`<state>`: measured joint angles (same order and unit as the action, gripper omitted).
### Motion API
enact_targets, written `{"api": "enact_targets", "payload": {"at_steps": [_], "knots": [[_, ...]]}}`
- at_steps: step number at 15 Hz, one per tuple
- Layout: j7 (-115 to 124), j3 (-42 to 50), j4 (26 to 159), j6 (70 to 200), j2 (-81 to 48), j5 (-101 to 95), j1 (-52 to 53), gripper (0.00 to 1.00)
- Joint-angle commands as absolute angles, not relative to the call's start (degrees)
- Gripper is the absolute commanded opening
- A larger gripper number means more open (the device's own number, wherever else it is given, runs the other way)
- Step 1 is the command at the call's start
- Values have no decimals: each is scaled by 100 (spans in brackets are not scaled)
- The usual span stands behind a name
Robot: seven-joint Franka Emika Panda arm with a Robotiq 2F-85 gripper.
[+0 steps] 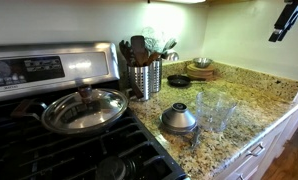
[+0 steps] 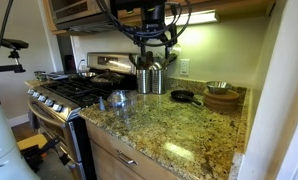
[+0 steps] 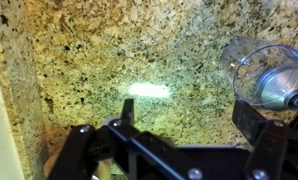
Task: Place the blades inside the food processor chamber
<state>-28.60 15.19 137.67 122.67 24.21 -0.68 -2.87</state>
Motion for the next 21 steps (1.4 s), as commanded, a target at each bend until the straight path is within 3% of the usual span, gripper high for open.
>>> {"api": "enact_targets", "payload": {"at_steps": [1, 7, 16, 21], "knots": [[-2644, 1116, 13966, 12601, 2272, -111, -168, 100], [-2390, 482, 14347, 13118, 2135, -135, 131, 100], [-2504, 448, 14248, 13007, 2039, -94, 194, 100], [-1860, -10, 14572, 13173, 2130, 223, 578, 100]]}}
